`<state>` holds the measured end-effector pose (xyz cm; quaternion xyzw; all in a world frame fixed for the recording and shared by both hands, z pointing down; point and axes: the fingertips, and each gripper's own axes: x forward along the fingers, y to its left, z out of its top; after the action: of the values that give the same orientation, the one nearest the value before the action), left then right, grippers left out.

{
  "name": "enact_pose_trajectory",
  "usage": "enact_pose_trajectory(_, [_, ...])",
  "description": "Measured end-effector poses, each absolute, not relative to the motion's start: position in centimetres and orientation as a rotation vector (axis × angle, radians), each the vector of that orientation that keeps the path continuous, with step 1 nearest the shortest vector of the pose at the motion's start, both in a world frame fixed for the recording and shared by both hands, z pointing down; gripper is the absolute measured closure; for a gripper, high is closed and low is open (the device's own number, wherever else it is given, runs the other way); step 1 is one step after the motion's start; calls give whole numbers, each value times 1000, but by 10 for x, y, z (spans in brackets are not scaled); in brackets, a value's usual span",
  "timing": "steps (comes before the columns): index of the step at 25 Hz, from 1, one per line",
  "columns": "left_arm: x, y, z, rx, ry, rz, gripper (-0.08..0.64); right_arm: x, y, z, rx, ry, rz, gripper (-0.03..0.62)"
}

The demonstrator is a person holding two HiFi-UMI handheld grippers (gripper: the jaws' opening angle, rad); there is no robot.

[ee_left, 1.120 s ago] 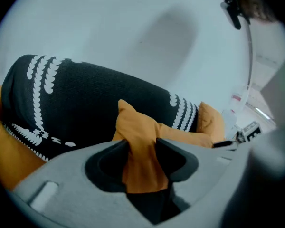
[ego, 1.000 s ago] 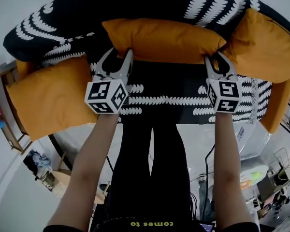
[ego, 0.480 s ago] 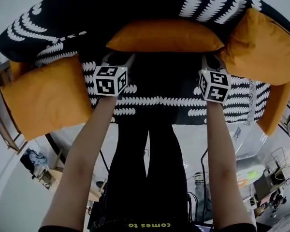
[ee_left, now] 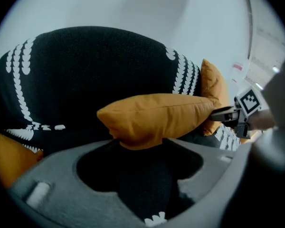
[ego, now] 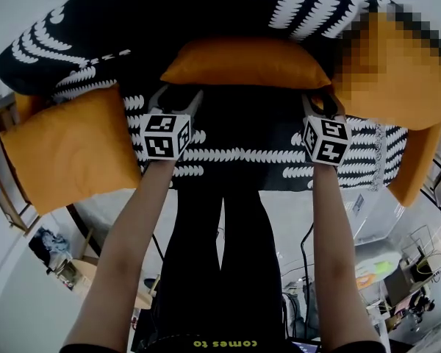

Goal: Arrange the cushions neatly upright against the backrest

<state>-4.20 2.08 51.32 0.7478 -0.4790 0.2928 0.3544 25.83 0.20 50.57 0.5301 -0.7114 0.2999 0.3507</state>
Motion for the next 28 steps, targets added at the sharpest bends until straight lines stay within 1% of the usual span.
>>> enact_pose_trajectory(4, [-52, -1, 475, 2044, -1310, 663, 276, 239, -14, 471, 1424, -2030, 665, 369])
enact_pose_trajectory(8, [-47, -31, 463, 2084, -1331, 634, 278, 219, -44, 458, 1411, -2154, 632, 310])
enact_pose_trajectory(10, [-44, -38, 462, 2077, -1356, 621, 288, 221, -51, 460, 1436, -2148, 686, 331])
enact_pose_trajectory(11, [-40, -41, 461, 2076, -1367, 619, 306, 223, -53, 460, 1450, -2149, 714, 358])
enact_pose_trajectory(12, [-35, -42, 460, 2077, -1379, 620, 343, 227, -54, 459, 1461, -2152, 735, 393])
enact_pose_trajectory(14, [-26, -42, 457, 2070, -1410, 618, 404, 233, -52, 457, 1480, -2164, 755, 441])
enact_pose_trajectory(16, [-20, -39, 454, 2052, -1432, 602, 431, 239, -46, 453, 1497, -2172, 783, 463])
enact_pose_trajectory(19, [-18, -36, 447, 2049, -1429, 603, 442, 246, -39, 446, 1519, -2147, 834, 468])
enact_pose_trajectory(22, [-24, -41, 463, 2010, -1345, 717, 442, 248, -50, 459, 1514, -2038, 906, 454])
enact_pose_trajectory(24, [-33, -45, 475, 1957, -1273, 752, 458, 243, -59, 466, 1502, -1980, 942, 454])
enact_pose_trajectory(26, [-43, -45, 477, 1951, -1252, 723, 462, 234, -60, 464, 1505, -1986, 916, 447])
enact_pose_trajectory(28, [-62, -41, 483, 1964, -1271, 701, 453, 217, -57, 468, 1503, -2013, 877, 422])
